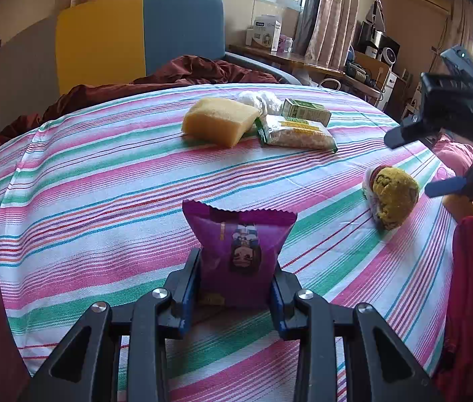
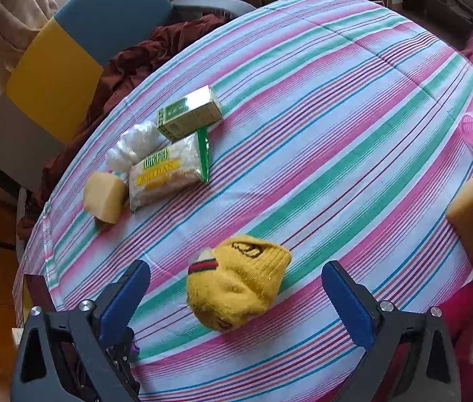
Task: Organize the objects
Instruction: 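Lift the purple packet with the left gripper while the right gripper grasps the yellow sock, then carry the purple packet into the gold tray and open the left gripper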
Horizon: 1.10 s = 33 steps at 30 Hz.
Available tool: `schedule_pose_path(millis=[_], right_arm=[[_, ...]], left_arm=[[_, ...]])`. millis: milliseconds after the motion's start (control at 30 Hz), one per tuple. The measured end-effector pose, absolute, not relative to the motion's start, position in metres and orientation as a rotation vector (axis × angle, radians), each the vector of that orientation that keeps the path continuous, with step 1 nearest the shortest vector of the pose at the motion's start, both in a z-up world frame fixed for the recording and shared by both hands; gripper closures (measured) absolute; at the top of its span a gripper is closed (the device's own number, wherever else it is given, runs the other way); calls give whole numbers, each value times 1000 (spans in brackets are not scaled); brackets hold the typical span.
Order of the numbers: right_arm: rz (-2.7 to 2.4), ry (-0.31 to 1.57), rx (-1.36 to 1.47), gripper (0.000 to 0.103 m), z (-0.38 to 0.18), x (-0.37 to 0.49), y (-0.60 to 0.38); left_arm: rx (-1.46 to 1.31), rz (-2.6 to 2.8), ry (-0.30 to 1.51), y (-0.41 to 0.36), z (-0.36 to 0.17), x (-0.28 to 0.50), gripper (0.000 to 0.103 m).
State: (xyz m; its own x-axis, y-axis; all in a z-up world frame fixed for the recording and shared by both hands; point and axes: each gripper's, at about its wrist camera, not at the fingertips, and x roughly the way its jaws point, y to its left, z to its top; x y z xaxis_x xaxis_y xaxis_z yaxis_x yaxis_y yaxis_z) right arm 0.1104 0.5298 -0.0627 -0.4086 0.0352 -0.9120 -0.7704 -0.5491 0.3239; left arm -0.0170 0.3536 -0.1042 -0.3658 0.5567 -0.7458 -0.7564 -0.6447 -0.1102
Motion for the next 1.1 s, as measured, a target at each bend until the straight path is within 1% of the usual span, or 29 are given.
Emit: schedule_pose_path(millis=[33,67,100,133,167,233,333,433,567,900,1000,1100], right_arm=[[1990,1037,-1300,0,-67,107,527],[1991,1014,-1337,4,-70,102,524],[2017,983,-1360,11,-70,97,520],[2036,938,-1390,41,-71,92,515],[2026,886,-1423,54,-74,87,511],[2061,807,-1432,58,-75,78,502],[2198,819,-1387,61,-74,69,490],[2242,633,-1416,61,-73,58,475],[2261,489,-1451,60,-74,51,464],[2249,492,-1465,58,-75,53,466],[2248,514,-1464,58,-80,43,468],[2248,495,-1468,58,-79,42,466]], left_arm=[[-998,2062,314,353,-104,-17,68],[-1000,2058,306,352,-104,-18,68],[-1002,2055,299,352,-104,-19,68],[-1003,2053,296,352,-104,-19,68],[-1003,2053,295,352,-104,-19,68],[-1003,2052,293,352,-104,-19,68],[-1004,2051,289,352,-104,-19,68],[-1004,2051,290,352,-104,-19,67],[-1003,2052,291,351,-104,-19,67],[-1024,2051,302,352,-101,-20,68],[-1083,2048,222,342,-91,-25,68],[-1013,2075,178,327,-67,-20,68]])
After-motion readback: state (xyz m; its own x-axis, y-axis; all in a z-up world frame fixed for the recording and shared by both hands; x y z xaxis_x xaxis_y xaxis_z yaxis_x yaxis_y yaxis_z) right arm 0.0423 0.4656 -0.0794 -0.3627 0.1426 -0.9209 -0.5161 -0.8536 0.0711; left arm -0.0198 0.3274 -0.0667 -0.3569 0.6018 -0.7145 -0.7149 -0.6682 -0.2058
